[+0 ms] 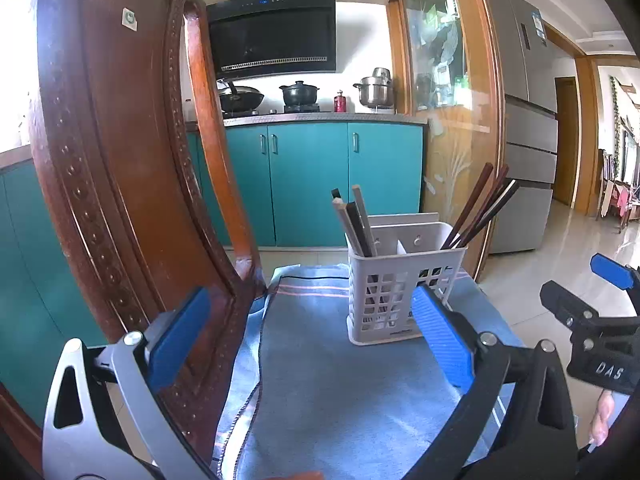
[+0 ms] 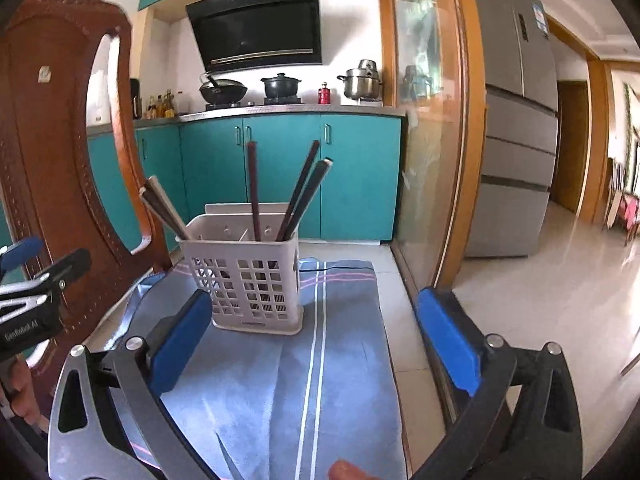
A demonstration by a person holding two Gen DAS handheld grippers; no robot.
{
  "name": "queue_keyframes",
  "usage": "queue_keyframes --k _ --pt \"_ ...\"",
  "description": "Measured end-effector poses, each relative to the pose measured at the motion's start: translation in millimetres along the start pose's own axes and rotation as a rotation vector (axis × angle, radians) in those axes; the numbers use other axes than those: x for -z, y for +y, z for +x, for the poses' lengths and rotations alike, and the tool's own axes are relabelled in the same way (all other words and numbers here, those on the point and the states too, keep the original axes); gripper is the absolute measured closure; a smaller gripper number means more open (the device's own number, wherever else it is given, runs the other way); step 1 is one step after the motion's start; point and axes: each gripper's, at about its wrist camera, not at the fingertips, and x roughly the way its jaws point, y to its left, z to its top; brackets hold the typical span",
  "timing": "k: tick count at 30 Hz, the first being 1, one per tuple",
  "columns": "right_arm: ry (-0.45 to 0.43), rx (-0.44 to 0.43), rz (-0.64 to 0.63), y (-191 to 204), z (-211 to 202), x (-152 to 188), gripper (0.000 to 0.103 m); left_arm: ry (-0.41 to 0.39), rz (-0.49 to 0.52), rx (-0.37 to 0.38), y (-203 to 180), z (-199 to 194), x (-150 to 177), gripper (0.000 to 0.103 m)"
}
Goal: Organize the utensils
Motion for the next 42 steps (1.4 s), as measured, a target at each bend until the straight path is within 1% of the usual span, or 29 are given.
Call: queue_keyframes --k 6,28,42 --pt "-0.026 0.008 -0.033 7.7 -3.9 1.5 0.003 -0.009 0.011 -0.002 -1.9 -2.4 0.1 0.003" --pt "-0.028 -0.006 -0.042 11.5 -4.0 1.1 0.003 -0.012 0.009 0.005 -4.1 -4.4 -1.3 0.003" --pt "-0.031 -0.010 -0.042 10.0 -4.8 0.2 0.003 -0.014 0.042 0.010 -9.5 -6.6 -0.1 0.003"
